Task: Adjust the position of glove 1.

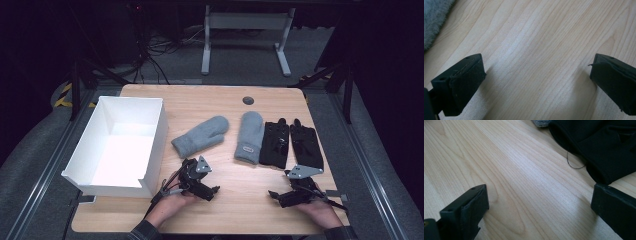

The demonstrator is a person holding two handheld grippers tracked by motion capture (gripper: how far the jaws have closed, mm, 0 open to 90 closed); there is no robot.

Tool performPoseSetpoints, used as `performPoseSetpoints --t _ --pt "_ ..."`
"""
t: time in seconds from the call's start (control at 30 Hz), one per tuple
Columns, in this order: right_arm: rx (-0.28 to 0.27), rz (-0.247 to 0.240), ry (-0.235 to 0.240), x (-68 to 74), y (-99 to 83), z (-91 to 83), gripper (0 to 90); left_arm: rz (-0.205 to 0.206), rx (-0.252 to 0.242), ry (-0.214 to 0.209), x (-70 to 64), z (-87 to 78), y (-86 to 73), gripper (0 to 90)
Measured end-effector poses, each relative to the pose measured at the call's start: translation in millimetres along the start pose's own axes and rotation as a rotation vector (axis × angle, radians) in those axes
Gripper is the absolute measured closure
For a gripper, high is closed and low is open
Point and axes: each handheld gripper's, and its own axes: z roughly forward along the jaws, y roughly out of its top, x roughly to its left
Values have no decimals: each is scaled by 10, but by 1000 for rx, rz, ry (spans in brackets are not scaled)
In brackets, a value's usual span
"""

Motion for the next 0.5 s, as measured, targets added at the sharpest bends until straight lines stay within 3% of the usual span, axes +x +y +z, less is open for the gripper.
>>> performPoseSetpoints --t 0.3,0.5 --pt "0 0 2 -2 1 1 15 10 5 -2 -2 -5 4 5" --pt "0 -1 2 -2 1 1 16 16 52 -4 -5 -20 60 11"
